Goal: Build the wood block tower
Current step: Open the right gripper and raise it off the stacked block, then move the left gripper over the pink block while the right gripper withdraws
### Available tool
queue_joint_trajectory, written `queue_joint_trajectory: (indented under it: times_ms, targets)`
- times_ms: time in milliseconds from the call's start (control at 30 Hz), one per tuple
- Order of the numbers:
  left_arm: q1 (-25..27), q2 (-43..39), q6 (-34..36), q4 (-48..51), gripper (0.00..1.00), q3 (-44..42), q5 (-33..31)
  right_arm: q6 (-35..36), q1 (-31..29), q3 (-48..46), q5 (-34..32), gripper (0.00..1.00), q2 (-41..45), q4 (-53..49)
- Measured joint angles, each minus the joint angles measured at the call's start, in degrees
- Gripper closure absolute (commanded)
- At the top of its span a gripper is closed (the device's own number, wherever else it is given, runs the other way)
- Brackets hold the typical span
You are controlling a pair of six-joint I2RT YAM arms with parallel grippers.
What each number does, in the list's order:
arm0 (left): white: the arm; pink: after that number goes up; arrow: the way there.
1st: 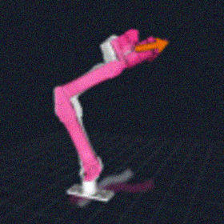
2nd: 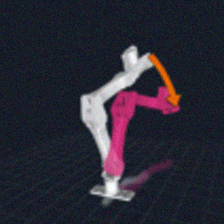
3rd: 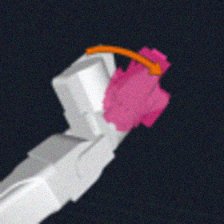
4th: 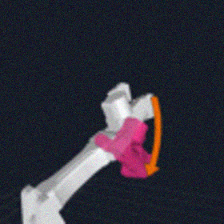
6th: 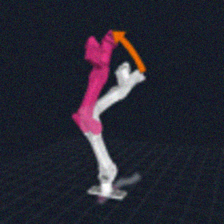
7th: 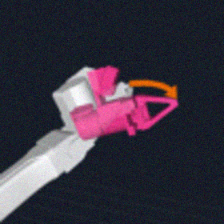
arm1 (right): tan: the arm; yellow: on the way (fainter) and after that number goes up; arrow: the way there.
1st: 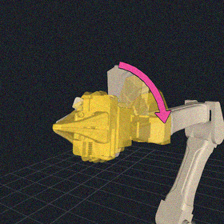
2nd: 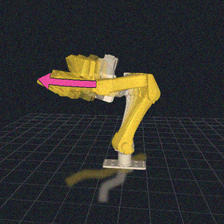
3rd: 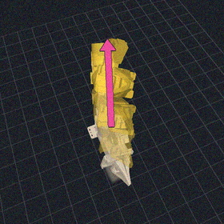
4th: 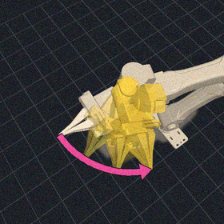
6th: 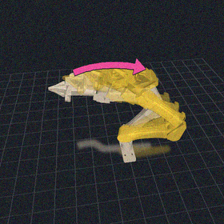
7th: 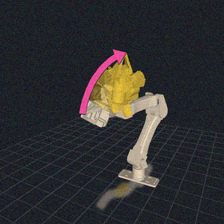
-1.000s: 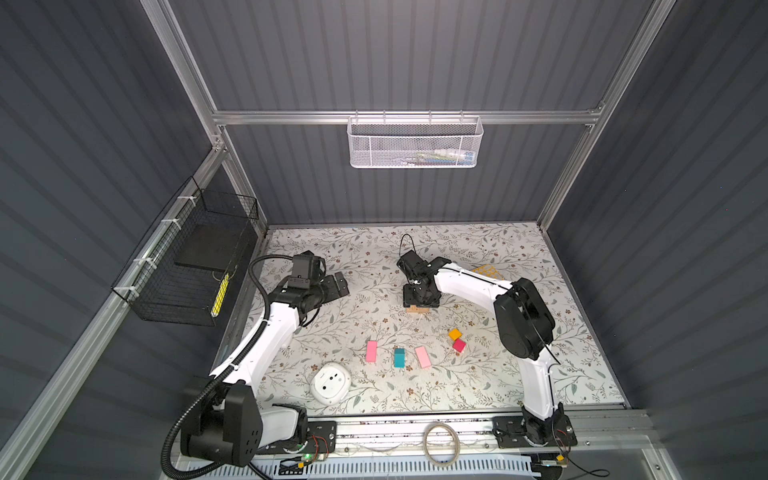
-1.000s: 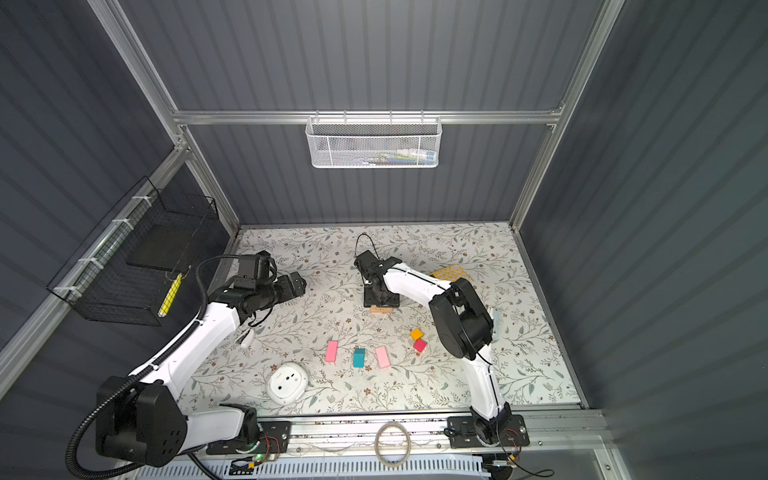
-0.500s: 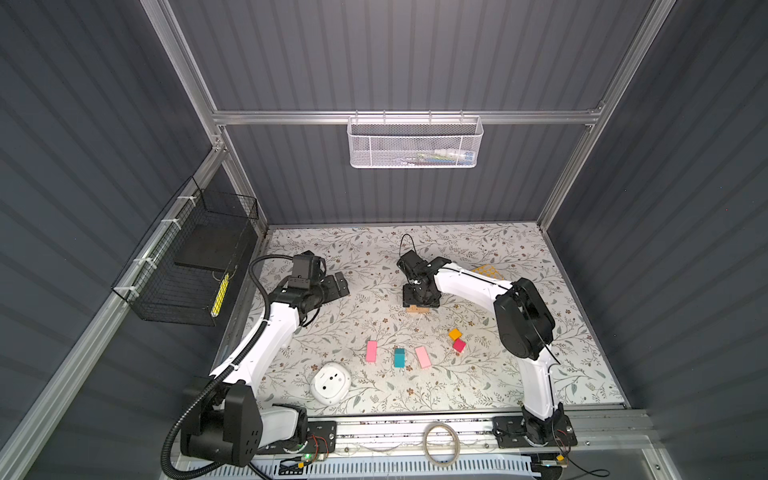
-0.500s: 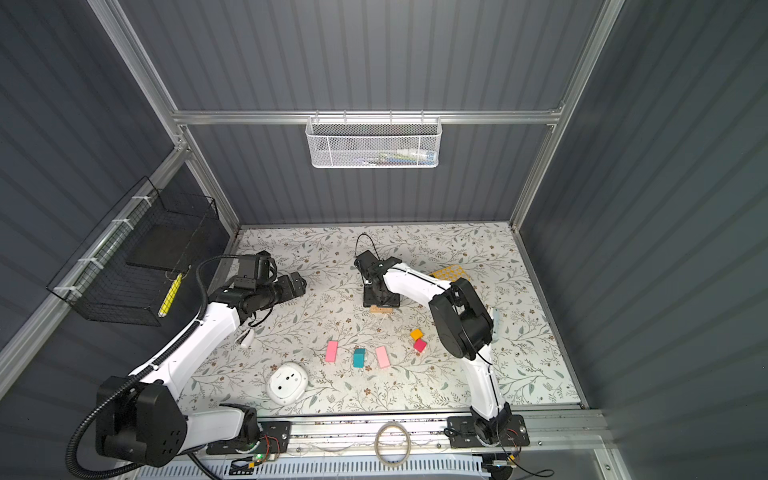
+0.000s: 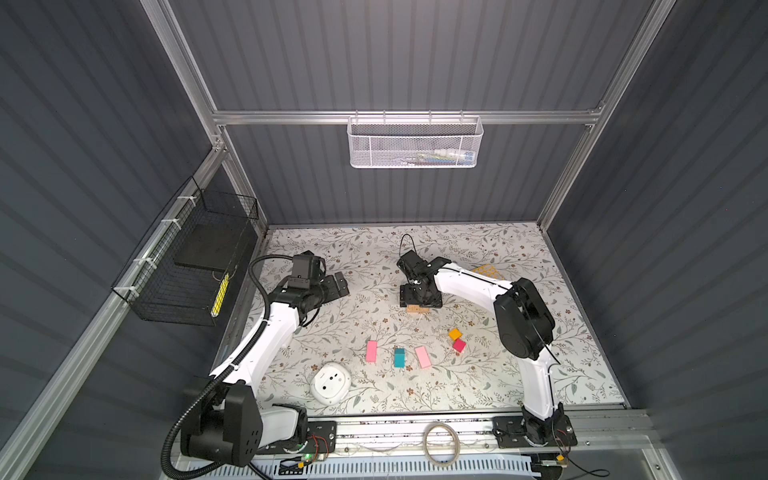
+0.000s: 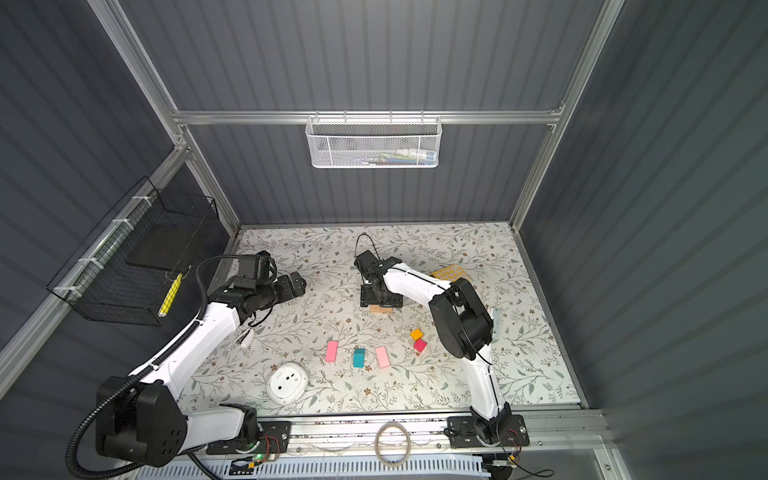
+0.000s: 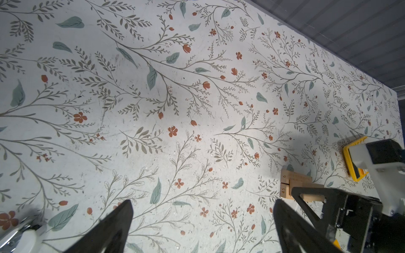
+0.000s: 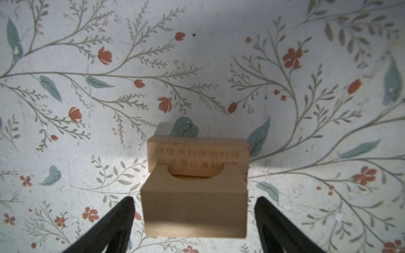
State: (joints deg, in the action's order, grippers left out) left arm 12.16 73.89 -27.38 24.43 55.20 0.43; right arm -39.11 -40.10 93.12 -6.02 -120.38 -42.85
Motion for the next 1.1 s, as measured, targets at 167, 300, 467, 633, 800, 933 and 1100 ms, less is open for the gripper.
queue_joint_trajectory:
  times_ms: [167, 300, 467, 633, 800, 933, 1100]
  targets:
    - [0.0, 0.0, 0.0, 0.0, 0.0, 0.0, 0.0, -0.1, 0.0, -0.3, -0.3, 0.01, 0.6, 0.1]
    - [0.0, 0.0, 0.0, 0.2, 0.0, 0.0, 0.0, -0.2, 0.0, -1.9, -1.0, 0.01, 3.0, 0.3]
    - [0.0, 0.0, 0.0, 1.5, 0.0, 0.0, -0.9, -0.2, 0.0, -4.0, -2.2, 0.01, 8.0, 0.5]
    - [0.0, 0.0, 0.9, 4.4, 0.02, 0.0, -2.7, -0.1, 0.0, -6.8, -3.6, 0.01, 13.6, 1.0]
    - [0.0, 0.0, 2.1, 7.9, 0.07, 0.7, -3.4, 0.2, 0.3, -11.3, -4.6, 0.01, 19.9, 2.4]
    - [0.0, 0.0, 2.3, 9.2, 0.09, 1.0, -2.5, 0.6, 1.2, -15.0, -4.5, 0.01, 24.3, 3.9]
    - [1.3, 0.0, 2.3, 9.6, 0.1, 1.1, -1.4, 1.9, 2.6, -16.9, -4.3, 0.01, 28.9, 5.5]
